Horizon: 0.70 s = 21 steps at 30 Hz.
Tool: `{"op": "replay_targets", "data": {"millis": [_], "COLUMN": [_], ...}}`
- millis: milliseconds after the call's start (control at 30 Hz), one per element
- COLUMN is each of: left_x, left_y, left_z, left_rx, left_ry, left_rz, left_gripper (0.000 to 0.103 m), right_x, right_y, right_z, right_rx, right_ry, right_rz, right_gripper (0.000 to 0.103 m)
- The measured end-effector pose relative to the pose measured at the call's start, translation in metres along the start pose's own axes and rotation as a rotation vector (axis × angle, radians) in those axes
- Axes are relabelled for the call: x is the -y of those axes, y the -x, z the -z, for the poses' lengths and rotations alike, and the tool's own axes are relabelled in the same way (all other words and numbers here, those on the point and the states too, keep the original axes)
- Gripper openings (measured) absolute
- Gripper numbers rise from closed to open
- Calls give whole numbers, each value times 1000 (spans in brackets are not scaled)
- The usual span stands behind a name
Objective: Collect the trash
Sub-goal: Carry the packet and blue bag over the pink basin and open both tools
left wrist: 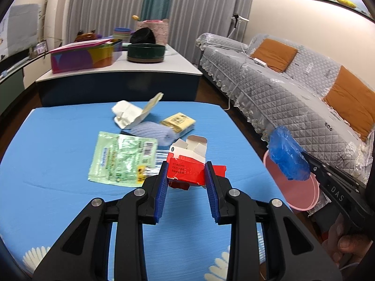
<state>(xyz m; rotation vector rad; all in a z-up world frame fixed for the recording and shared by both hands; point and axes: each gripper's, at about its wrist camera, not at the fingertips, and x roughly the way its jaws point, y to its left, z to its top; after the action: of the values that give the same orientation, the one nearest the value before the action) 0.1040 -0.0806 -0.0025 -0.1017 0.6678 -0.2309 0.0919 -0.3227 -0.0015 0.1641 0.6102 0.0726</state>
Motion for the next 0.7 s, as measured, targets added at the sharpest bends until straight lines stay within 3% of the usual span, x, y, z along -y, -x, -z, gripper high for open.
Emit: {"op": "replay_targets", "data": {"millis": [700], "left_x": [66], "left_y": [-11], "left_z": [-6], "left_rx": [-19], "left_ry": [-62], "left_rz": [103], "left_gripper": [31], "right_x": [80], "right_y": [8], "right_z": [-5], "right_rx": [11], "right_ry": [-103], "right_rz": [102], "right_gripper": [1]}}
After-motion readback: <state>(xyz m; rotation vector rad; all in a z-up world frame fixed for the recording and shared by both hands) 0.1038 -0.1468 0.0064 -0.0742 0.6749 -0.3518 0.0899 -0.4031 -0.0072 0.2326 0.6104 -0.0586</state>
